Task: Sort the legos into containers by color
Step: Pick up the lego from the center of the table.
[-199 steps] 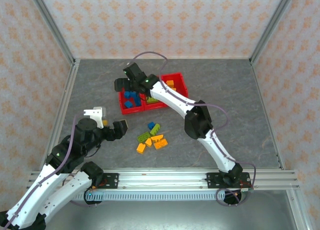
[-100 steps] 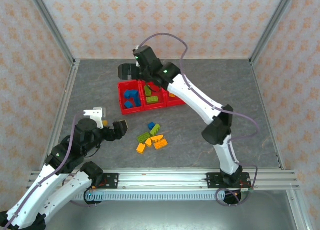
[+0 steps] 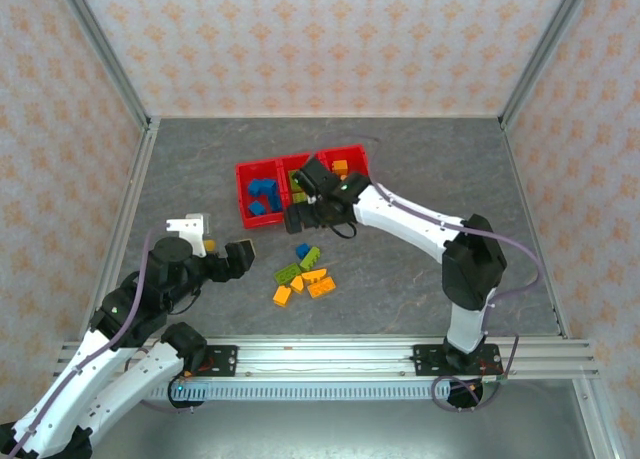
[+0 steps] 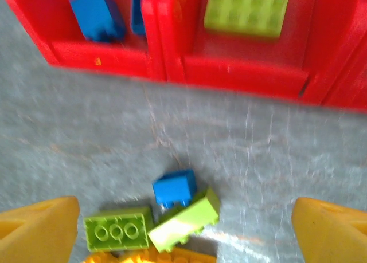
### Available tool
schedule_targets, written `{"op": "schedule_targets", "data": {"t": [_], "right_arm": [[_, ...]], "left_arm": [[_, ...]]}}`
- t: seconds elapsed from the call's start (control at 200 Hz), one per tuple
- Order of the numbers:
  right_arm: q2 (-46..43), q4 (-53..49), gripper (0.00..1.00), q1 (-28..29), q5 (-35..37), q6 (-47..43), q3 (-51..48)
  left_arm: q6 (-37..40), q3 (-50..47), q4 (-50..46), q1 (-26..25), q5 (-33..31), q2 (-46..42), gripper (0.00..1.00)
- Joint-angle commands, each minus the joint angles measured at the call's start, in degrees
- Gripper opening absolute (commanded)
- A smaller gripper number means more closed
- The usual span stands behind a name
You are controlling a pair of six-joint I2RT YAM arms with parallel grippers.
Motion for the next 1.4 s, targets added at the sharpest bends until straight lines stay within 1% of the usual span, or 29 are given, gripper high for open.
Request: {"op": "schedule_targets", "data": {"t": [0.0,0.295,0.521,0.666,0.781,0.861,1.116,1.396], "right_arm": [[-1.64,0.94,0.91,1.79,-2.29,-1.98,-1.64],[4.33,-0.76,0.81,3.01,-0.89,-4.77,-1.47],[9.57,-3.25,0.8,3.54,0.61,-6.58,4.11],[13.25,-4.61,0.75,3.78,1.18,-8.33,7.45],[15.42,-5.06,0.74,3.84,-0.12,-8.69,9.47],[16.65,-5.96,0.72,3.81,-0.28,-9.05,10.77],[19.11,-9.83,0.63,3.89,2.78,-9.22,13.68],[20.57,-11.16,0.61,4.36,4.3,-9.09,14.4]], "left_arm": [[0.27,-0.49,1.46,0.59,0.89,0.57,0.99],[0.19,-0.52,1.27,0.59,0.84,0.9,0.99],[0.19,-0.49,1.27,0.57,0.9,1.06,0.99],[0.28,-0.54,1.27,0.52,1.1,1.14,0.99],[0.28,-0.5,1.22,0.59,0.99,1.22,0.99],[0.28,-0.56,1.18,0.57,0.99,1.32,0.99],[0.27,-0.51,1.18,0.6,0.97,1.39,0.99],[0.25,-0.55,1.18,0.68,0.9,1.23,0.99]]}}
